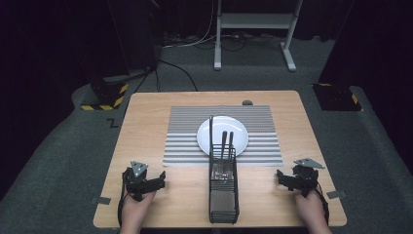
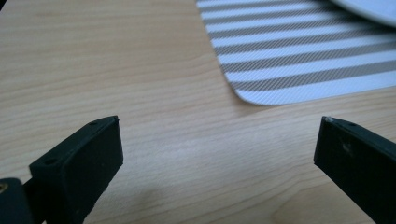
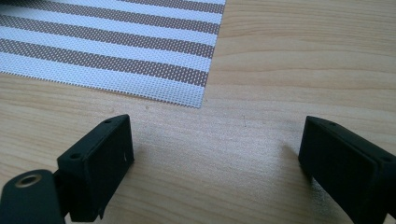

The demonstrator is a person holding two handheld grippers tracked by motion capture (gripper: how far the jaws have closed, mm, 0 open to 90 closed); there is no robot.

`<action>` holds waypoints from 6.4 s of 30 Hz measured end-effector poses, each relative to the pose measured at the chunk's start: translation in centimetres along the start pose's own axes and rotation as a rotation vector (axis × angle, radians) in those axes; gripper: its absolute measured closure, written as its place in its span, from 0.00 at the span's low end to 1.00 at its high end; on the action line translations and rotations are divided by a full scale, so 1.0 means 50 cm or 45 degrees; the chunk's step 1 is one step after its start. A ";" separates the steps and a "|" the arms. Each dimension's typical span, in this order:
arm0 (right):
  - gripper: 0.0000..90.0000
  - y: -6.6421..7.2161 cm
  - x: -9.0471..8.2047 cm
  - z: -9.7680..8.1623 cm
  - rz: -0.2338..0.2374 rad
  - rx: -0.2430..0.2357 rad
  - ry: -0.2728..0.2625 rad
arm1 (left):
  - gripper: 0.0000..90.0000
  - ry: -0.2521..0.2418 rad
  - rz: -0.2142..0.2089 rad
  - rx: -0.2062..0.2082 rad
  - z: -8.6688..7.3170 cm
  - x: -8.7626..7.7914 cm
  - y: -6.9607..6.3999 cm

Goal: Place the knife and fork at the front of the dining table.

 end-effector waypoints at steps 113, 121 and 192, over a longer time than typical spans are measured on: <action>0.11 0.006 0.001 0.001 0.016 -0.023 -0.001 | 0.18 -0.566 -0.516 0.193 0.224 -0.078 -0.287; 0.11 0.006 0.001 0.001 0.016 -0.023 -0.001 | 0.24 -0.553 -0.517 0.186 0.239 -0.070 -0.289; 0.11 0.006 0.001 0.001 0.016 -0.026 -0.002 | 0.92 -0.692 -0.497 0.120 0.238 -0.076 -0.356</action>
Point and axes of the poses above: each handheld gripper's, and its own axes: x roughly forward along the jaws, z roughly out of its top, y roughly to its left, the point moved 5 cm from there along x, roughly forward along the jaws, and after that the axes turned 4 degrees about y, right-handed, at the moved point
